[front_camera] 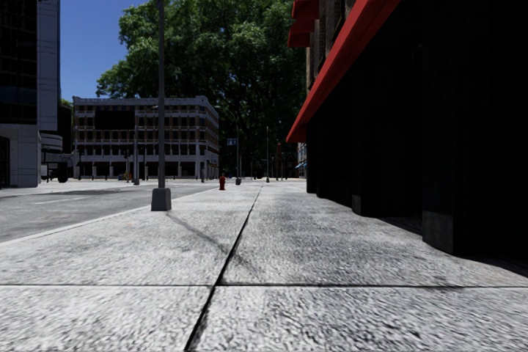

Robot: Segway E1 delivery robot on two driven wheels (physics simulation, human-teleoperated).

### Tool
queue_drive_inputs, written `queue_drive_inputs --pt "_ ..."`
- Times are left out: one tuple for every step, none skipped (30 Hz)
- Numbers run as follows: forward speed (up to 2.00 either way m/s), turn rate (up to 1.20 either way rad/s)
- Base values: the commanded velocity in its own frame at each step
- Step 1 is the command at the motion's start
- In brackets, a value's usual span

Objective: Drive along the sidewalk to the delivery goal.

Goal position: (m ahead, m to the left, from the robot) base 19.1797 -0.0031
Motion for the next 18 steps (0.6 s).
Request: queue_drive_inputs --pt "1.99 -0.31" --pt "1.99 -0.09" --pt "1.99 -0.09" --pt "1.99 0.0" --pt "1.99 0.0" --pt "1.99 0.0" --pt "1.99 0.0" --pt "1.99 0.0" --pt "1.99 0.0" --pt "1.99 0.0" --pt "1.99 0.0" --pt "1.99 0.0" --pt "1.99 0.0" --pt "1.99 0.0" --pt "1.99 0.0" --pt "1.99 0.0" --pt "1.99 0.0" --pt "1.99 0.0"
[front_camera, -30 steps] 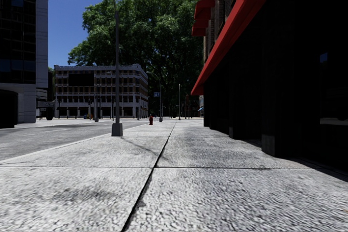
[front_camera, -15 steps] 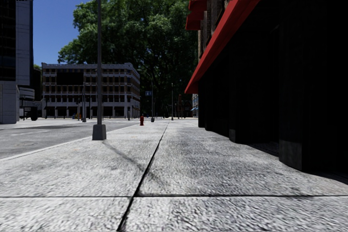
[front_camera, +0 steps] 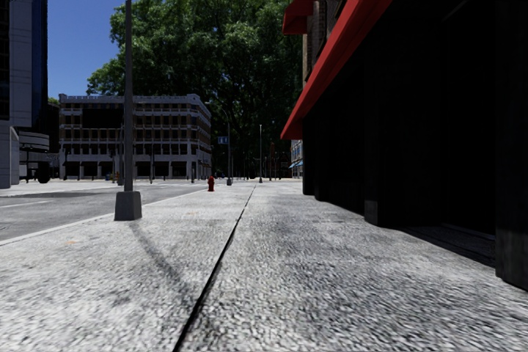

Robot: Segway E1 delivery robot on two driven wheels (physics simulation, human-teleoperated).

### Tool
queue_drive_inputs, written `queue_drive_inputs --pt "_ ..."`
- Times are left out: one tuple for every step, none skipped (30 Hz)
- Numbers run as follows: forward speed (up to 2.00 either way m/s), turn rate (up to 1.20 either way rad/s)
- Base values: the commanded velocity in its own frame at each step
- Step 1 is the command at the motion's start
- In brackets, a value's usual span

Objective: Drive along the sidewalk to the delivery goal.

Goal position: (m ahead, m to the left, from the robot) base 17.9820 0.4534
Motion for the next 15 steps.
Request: queue_drive_inputs --pt "1.99 0.0" --pt "1.99 0.0" --pt "1.99 0.0" --pt "1.99 0.0" --pt "1.99 0.0" --pt "1.99 0.0" --pt "1.99 0.0" --pt "1.99 0.0" --pt "1.99 0.0" --pt "1.99 0.0" --pt "1.99 0.0" --pt "1.99 0.0" --pt "1.99 0.0" --pt "1.99 0.0" --pt "1.99 0.0"
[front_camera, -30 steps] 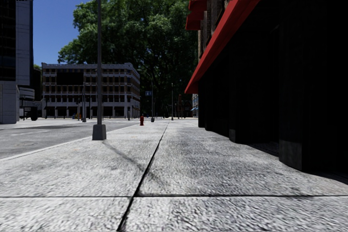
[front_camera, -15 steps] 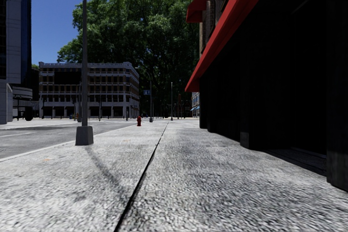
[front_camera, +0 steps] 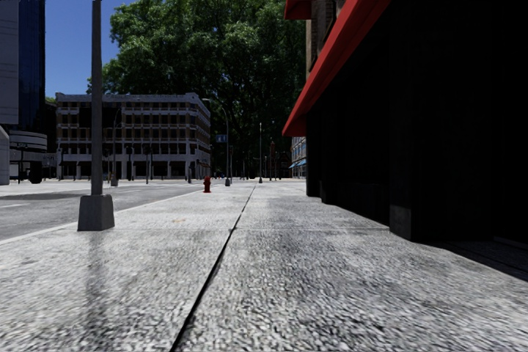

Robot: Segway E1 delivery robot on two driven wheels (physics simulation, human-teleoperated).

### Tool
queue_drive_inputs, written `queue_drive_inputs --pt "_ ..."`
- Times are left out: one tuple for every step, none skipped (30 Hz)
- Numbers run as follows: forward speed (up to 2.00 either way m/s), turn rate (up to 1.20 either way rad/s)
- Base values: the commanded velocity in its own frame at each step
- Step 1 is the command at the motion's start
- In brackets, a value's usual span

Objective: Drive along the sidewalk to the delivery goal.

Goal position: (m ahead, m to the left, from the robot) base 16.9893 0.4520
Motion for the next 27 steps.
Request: queue_drive_inputs --pt "1.99 0.0" --pt "1.99 0.0" --pt "1.99 0.0" --pt "1.99 0.0" --pt "1.99 0.0" --pt "1.99 0.0" --pt "1.99 0.0" --pt "1.99 0.0" --pt "1.99 0.0" --pt "1.99 0.0" --pt "1.99 0.0" --pt "1.99 0.0" --pt "1.99 0.0" --pt "1.99 0.0" --pt "1.99 0.0" --pt "1.99 0.0" --pt "1.99 0.0" --pt "1.99 0.0" --pt "1.99 0.0" --pt "1.99 0.0" --pt "1.98 0.0" --pt "1.98 0.0" --pt "1.98 0.0" --pt "1.98 0.0" --pt "1.97 0.0" --pt "1.97 0.0" --pt "1.97 0.0"
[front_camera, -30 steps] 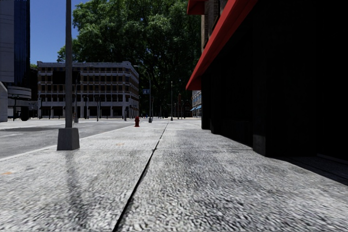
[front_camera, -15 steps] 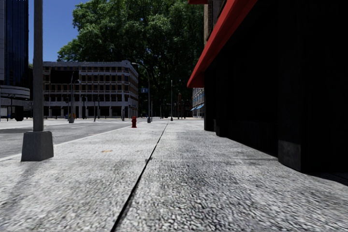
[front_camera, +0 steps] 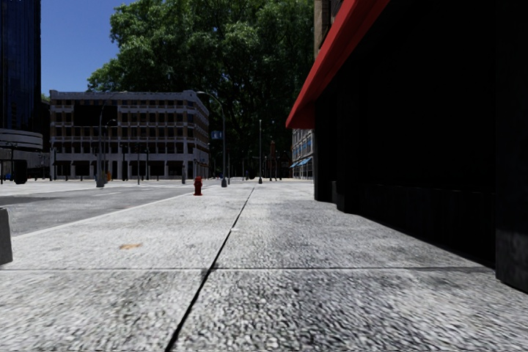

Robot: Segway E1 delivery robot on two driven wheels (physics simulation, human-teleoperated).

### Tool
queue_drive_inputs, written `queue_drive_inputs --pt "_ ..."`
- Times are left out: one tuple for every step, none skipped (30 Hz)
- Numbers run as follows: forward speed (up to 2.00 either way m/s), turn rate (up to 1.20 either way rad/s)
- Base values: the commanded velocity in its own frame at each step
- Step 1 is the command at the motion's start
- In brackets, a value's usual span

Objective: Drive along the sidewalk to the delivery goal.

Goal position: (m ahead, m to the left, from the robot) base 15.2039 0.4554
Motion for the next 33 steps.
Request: queue_drive_inputs --pt "1.97 0.0" --pt "1.97 0.0" --pt "1.97 0.0" --pt "1.97 0.0" --pt "1.97 0.0" --pt "1.97 0.0" --pt "1.97 0.0" --pt "1.97 0.0" --pt "1.97 0.0" --pt "1.97 0.0" --pt "1.97 0.0" --pt "1.97 0.0" --pt "1.97 0.0" --pt "1.97 0.0" --pt "1.97 0.0" --pt "1.97 0.0" --pt "1.97 0.0" --pt "1.97 0.0" --pt "1.97 0.0" --pt "1.97 0.0" --pt "1.97 0.0" --pt "1.97 0.0" --pt "1.97 0.0" --pt "1.96 0.0" --pt "1.96 0.0" --pt "1.96 0.0" --pt "1.96 0.0" --pt "1.96 0.0" --pt "1.96 0.0" --pt "1.96 0.0" --pt "1.96 0.0" --pt "1.96 0.0" --pt "1.96 0.0"
